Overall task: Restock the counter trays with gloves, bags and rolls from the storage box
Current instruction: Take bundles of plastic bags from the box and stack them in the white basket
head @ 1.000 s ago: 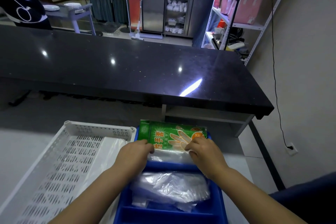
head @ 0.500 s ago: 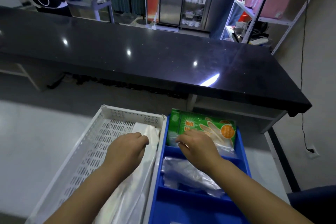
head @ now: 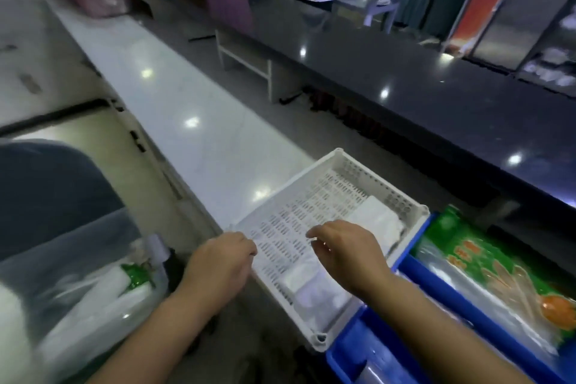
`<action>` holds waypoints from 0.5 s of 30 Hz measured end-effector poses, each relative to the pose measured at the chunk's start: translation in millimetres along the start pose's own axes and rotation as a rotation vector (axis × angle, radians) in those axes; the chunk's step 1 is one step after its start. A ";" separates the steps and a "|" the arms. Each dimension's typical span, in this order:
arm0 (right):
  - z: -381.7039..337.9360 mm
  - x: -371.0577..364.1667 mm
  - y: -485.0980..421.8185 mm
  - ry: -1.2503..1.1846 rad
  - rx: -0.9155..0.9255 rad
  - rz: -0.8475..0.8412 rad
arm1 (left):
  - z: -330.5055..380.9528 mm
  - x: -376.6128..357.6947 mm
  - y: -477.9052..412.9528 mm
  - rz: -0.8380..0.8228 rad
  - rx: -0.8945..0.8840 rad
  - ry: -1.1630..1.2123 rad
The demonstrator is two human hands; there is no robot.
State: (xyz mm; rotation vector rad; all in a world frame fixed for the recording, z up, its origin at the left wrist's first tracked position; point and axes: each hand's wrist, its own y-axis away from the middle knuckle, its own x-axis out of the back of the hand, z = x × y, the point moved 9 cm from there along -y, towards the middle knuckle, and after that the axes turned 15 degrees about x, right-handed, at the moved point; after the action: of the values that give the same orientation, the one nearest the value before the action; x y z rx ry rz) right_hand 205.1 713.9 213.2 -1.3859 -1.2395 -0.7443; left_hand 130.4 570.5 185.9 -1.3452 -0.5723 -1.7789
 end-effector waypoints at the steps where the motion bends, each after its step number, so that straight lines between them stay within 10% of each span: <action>1: -14.2 -7.2 -12.1 -0.014 0.048 -0.018 | -17.2 9.3 11.0 0.023 0.038 -0.022; 15: -222.1 -152.0 -186.0 0.029 0.526 -0.307 | -330.1 100.2 136.8 0.148 0.740 -0.072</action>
State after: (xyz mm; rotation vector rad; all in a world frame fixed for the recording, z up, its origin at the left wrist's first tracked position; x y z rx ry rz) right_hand 33.4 437.6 178.0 -0.7639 -1.5111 -0.5814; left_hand 44.8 210.7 156.1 -0.8984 -1.0172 -1.2109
